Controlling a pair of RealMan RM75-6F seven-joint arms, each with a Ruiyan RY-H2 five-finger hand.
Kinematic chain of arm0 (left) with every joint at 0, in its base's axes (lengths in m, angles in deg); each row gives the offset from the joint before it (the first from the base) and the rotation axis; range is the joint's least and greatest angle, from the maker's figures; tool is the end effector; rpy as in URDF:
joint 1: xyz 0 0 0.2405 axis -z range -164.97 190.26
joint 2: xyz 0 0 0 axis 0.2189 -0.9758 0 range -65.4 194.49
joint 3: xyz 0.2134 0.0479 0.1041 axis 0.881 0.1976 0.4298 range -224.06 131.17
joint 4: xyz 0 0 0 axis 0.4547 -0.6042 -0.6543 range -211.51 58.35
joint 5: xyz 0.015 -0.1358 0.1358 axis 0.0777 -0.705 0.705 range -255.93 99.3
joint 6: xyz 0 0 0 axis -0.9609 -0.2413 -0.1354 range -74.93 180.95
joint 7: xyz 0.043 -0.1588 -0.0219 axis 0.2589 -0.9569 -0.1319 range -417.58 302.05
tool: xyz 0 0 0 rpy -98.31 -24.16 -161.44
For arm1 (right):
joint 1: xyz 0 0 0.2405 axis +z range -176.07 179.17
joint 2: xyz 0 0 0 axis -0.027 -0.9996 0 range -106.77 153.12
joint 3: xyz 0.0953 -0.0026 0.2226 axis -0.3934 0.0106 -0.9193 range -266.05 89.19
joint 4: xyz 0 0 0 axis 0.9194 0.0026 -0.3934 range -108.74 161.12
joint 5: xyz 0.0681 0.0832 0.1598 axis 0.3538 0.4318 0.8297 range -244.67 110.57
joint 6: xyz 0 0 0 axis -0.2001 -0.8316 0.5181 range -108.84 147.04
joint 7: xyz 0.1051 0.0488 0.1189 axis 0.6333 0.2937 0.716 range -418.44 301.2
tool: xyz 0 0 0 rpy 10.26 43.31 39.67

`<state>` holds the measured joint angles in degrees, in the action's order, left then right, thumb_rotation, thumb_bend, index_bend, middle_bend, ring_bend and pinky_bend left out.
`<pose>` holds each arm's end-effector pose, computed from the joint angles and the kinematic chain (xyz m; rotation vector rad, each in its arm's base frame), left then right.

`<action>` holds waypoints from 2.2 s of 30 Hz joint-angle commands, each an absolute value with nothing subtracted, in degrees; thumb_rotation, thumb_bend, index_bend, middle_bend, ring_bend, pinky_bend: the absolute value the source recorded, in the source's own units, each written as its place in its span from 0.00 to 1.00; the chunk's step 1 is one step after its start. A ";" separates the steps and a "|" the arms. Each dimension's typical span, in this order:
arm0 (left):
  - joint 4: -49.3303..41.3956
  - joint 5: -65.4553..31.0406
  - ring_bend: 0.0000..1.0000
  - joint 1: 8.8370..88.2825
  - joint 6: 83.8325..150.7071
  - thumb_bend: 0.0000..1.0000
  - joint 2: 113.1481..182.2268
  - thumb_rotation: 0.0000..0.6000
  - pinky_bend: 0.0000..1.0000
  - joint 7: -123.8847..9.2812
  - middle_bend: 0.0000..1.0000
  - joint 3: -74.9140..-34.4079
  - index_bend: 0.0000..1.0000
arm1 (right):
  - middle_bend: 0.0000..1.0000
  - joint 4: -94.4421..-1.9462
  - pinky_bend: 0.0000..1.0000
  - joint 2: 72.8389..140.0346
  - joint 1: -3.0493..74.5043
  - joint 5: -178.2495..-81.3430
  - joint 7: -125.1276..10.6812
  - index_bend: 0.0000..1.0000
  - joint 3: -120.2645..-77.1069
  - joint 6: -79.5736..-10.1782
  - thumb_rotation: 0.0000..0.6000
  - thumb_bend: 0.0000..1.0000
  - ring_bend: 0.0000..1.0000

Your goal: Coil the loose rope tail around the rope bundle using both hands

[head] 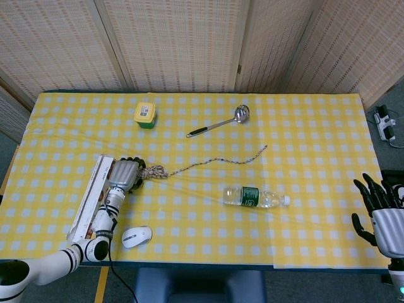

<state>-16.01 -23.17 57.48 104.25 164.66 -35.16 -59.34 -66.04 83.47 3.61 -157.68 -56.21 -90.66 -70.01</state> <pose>-0.1840 0.3987 -0.0286 -1.6962 -0.9324 -0.7235 -0.2890 -0.1840 0.1922 1.4033 -0.8365 0.9300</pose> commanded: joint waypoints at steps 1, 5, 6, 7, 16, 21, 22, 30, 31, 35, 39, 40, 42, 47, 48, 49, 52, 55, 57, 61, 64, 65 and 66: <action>-16.21 -23.14 0.34 57.30 103.97 0.38 164.64 1.00 0.36 -35.19 0.37 -59.05 0.42 | 0.03 -66.13 0.03 83.46 3.62 -157.79 -56.31 0.00 -90.65 -70.03 1.00 0.51 0.10; -16.97 -22.91 0.35 57.11 103.92 0.39 165.05 1.00 0.39 -35.81 0.39 -59.00 0.42 | 0.03 -66.23 0.03 83.48 3.68 -157.96 -56.44 0.00 -90.60 -69.97 1.00 0.51 0.10; -17.29 -22.65 0.37 57.09 103.92 0.40 165.15 1.00 0.43 -36.07 0.40 -58.94 0.44 | 0.03 -66.24 0.03 83.48 3.67 -157.95 -56.44 0.00 -90.59 -69.95 1.00 0.51 0.10; -17.57 -22.42 0.38 57.04 103.86 0.41 165.24 1.00 0.47 -36.41 0.42 -58.88 0.44 | 0.03 -66.24 0.03 83.47 3.64 -157.94 -56.40 0.00 -90.58 -69.97 1.00 0.51 0.10; -19.14 -18.85 0.57 56.64 103.16 0.53 165.18 1.00 0.67 -40.81 0.63 -58.12 0.58 | 0.04 -65.76 0.04 83.67 3.92 -157.53 -55.84 0.00 -90.73 -69.32 1.00 0.51 0.11; -18.04 -14.53 0.60 56.27 105.03 0.54 164.13 1.00 0.70 -44.98 0.66 -57.73 0.62 | 0.04 -65.79 0.04 83.81 4.87 -157.56 -55.48 0.00 -90.81 -67.83 1.00 0.51 0.11; -17.42 -13.24 0.60 56.20 105.67 0.54 163.61 1.00 0.70 -46.15 0.66 -57.64 0.62 | 0.04 -65.80 0.04 83.89 5.22 -157.53 -55.59 0.00 -90.95 -67.42 1.00 0.51 0.11; -9.98 -6.81 0.60 55.68 109.99 0.54 158.96 1.00 0.70 -51.22 0.66 -57.71 0.62 | 0.10 -67.39 0.08 84.21 9.89 -157.96 -58.13 0.06 -91.88 -61.36 1.00 0.50 0.14; -8.49 -5.98 0.60 55.59 110.52 0.54 158.11 1.00 0.70 -51.50 0.66 -57.63 0.62 | 0.11 -67.74 0.08 84.35 10.91 -157.90 -58.71 0.09 -92.29 -60.26 1.00 0.49 0.15; -3.28 -4.04 0.60 55.34 111.02 0.54 155.16 1.00 0.70 -52.60 0.66 -57.19 0.62 | 0.14 -68.51 0.11 85.08 14.93 -156.38 -59.23 0.21 -94.23 -55.54 1.00 0.49 0.17; 0.68 -3.03 0.60 55.11 111.40 0.54 153.20 1.00 0.70 -52.13 0.66 -56.79 0.62 | 0.14 -68.92 0.11 86.34 19.78 -153.31 -62.01 0.26 -96.74 -49.61 1.00 0.49 0.17; 1.57 -2.90 0.60 55.05 111.54 0.54 152.85 1.00 0.70 -51.76 0.66 -56.72 0.62 | 0.14 -68.78 0.11 87.02 21.41 -152.05 -62.98 0.27 -97.60 -47.64 1.00 0.49 0.17; 2.68 -2.92 0.60 54.94 111.75 0.54 152.50 1.00 0.70 -51.25 0.66 -56.68 0.62 | 0.14 -68.39 0.11 88.17 23.81 -149.69 -64.38 0.27 -98.93 -44.71 1.00 0.49 0.17; 4.29 -3.78 0.60 54.69 111.64 0.54 151.83 1.00 0.70 -50.28 0.66 -56.72 0.62 | 0.14 -65.53 0.11 92.38 30.52 -142.74 -68.84 0.32 -101.88 -36.94 1.00 0.49 0.17; 4.43 -3.95 0.60 54.62 111.65 0.54 151.72 1.00 0.70 -50.23 0.66 -56.73 0.62 | 0.15 -64.54 0.11 93.40 31.64 -141.39 -69.44 0.33 -102.36 -35.80 1.00 0.49 0.17; 4.59 -4.19 0.60 54.49 111.67 0.54 151.60 1.00 0.70 -50.20 0.66 -56.75 0.62 | 0.15 -63.01 0.11 94.80 33.07 -139.53 -70.22 0.35 -102.94 -34.36 1.00 0.49 0.18; 4.86 -4.72 0.60 54.17 111.58 0.54 151.35 1.00 0.70 -50.22 0.66 -56.63 0.62 | 0.15 -59.23 0.11 98.08 36.39 -135.25 -72.17 0.36 -103.92 -31.07 1.00 0.49 0.18; 4.93 -5.10 0.60 53.91 111.46 0.54 151.18 1.00 0.70 -50.29 0.66 -56.47 0.62 | 0.15 -55.49 0.12 101.17 39.38 -131.53 -73.71 0.36 -104.51 -28.33 1.00 0.49 0.18; 5.01 -5.32 0.60 53.75 111.46 0.54 151.11 1.00 0.70 -50.40 0.66 -56.45 0.62 | 0.15 -52.95 0.12 102.94 41.04 -129.46 -74.64 0.36 -104.64 -26.78 1.00 0.49 0.18; 5.41 -5.58 0.60 53.48 111.41 0.54 150.89 1.00 0.70 -50.44 0.66 -56.30 0.62 | 0.15 -48.10 0.12 106.09 44.49 -124.88 -77.04 0.36 -104.63 -23.47 1.00 0.49 0.18; 5.78 -5.82 0.60 53.39 111.29 0.54 150.70 1.00 0.70 -50.11 0.66 -56.22 0.62 | 0.15 -44.69 0.12 108.66 47.03 -122.32 -79.21 0.37 -104.38 -22.05 1.00 0.49 0.19; 5.89 -5.93 0.60 53.39 111.26 0.54 150.67 1.00 0.70 -49.99 0.66 -56.24 0.62 | 0.15 -43.20 0.12 109.87 48.00 -121.42 -80.05 0.37 -104.16 -21.53 1.00 0.49 0.19; 5.96 -6.00 0.60 53.38 111.25 0.54 150.66 1.00 0.70 -49.88 0.66 -56.25 0.62 | 0.15 -42.09 0.12 110.78 48.71 -120.71 -80.64 0.38 -103.96 -21.04 1.00 0.49 0.19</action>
